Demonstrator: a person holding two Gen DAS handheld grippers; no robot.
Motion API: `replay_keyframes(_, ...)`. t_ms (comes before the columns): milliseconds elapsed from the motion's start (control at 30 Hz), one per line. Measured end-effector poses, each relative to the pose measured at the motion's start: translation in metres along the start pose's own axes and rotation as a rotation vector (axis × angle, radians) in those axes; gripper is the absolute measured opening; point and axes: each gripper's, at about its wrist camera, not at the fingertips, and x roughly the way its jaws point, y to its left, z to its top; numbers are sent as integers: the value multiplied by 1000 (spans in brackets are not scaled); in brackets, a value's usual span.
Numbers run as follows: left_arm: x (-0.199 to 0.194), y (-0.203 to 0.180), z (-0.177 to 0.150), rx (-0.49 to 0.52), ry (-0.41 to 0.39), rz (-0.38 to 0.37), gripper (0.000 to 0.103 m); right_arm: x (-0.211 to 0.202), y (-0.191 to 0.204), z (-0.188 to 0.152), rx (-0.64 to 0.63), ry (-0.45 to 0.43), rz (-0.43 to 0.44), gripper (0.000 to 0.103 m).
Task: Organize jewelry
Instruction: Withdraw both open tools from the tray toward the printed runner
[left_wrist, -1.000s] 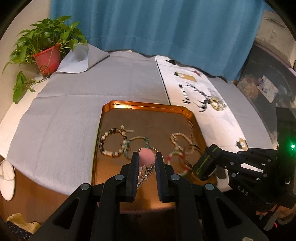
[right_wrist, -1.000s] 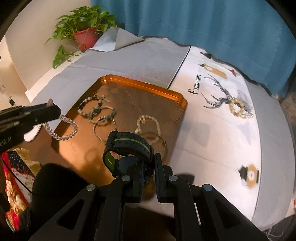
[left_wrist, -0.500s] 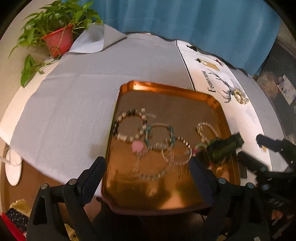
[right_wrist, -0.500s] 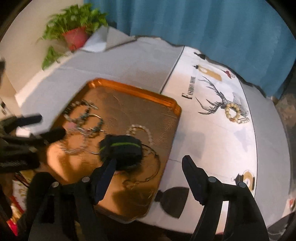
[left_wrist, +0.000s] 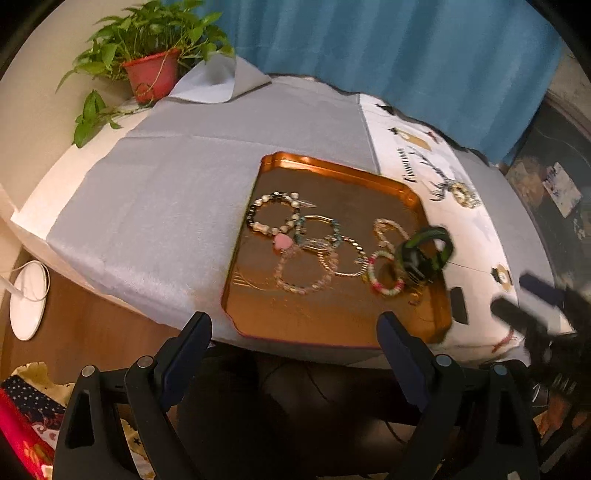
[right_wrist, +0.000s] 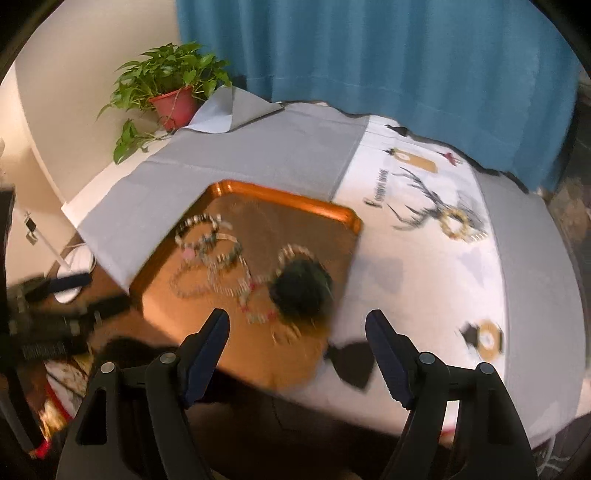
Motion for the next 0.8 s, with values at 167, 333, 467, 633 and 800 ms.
replay_keyframes(167,-19,-23,-14,41,-12,-16,89,-26,-17,-45,47,21,-18,78)
replay_keyframes(333,-41,-44,-27,77,-32,-30,89,-53,-27,-70,101,-7,2,78)
replay_keyframes(467,-58,-58,-37,100,-52,-28,89,-68,-26,-81,100,-33,22,78)
replay_keyframes(633,-73,-70,-46,123,-66,-21,90,-86,-32,-93,122,-69,39,78)
replay_keyframes(800,-86,-89,-48,161,-92,-18,90,-101,-44,-105,152,-99,44,79)
